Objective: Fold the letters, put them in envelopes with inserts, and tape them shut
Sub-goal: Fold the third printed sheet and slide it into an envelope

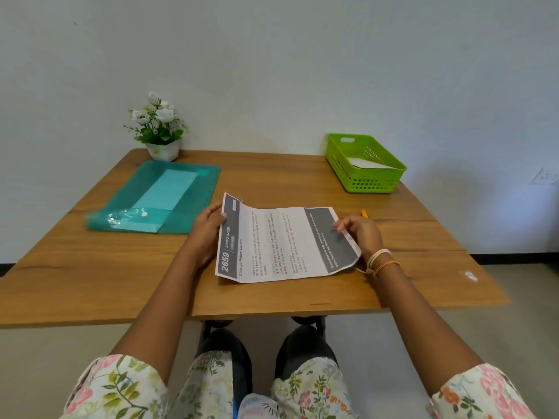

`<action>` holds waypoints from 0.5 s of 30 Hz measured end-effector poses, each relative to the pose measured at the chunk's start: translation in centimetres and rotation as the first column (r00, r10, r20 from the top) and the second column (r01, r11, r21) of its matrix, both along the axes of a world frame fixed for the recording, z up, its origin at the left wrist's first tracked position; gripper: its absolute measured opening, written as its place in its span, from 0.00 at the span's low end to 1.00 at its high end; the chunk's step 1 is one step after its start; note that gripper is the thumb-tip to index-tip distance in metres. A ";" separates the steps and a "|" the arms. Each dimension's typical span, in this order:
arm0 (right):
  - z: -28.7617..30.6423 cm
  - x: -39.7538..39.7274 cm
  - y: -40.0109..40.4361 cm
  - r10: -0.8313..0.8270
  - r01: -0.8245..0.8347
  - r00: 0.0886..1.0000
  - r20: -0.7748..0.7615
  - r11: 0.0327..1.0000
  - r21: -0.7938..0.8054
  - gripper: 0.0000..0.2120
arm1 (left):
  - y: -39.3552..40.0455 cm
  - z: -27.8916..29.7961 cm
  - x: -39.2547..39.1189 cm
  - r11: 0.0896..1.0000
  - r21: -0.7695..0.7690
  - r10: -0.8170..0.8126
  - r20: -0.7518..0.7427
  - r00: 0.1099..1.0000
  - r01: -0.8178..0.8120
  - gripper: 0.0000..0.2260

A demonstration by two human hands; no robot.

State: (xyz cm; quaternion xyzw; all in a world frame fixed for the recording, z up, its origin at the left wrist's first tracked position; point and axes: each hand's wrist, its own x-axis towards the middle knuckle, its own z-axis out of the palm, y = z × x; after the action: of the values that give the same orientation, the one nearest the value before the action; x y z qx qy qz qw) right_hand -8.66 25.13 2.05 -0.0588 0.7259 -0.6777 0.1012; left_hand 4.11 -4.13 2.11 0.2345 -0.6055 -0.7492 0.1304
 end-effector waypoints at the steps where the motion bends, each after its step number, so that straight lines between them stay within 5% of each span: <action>1: 0.4 0.0 0.1 0.008 -0.010 0.999 0.045 0.999 0.043 0.11 | 0.1 0.1 0.0 0.999 -0.050 0.007 0.030 1.000 -0.006 0.19; 5: 2.1 0.6 -0.8 0.112 0.011 0.973 -0.202 0.850 0.526 0.12 | 1.0 0.0 -0.2 0.962 -0.271 0.046 0.075 0.996 -0.024 0.24; 10: 0.3 5.1 -5.9 0.374 -0.044 0.886 -0.275 0.658 0.752 0.17 | 2.4 -0.8 0.0 0.815 -0.575 0.073 -0.018 0.997 -0.070 0.31; 15: -2.8 8.1 -10.7 0.593 0.037 0.707 -0.386 0.513 0.857 0.26 | 3.1 -0.9 -0.2 0.722 -0.687 0.074 -0.041 0.996 -0.082 0.39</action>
State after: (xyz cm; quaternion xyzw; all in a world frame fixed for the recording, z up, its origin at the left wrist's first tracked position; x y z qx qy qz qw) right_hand -0.52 14.42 -0.76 -0.3577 0.9181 -0.1695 -0.0218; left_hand 3.96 -1.06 1.19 0.1909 -0.8287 -0.4668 0.2427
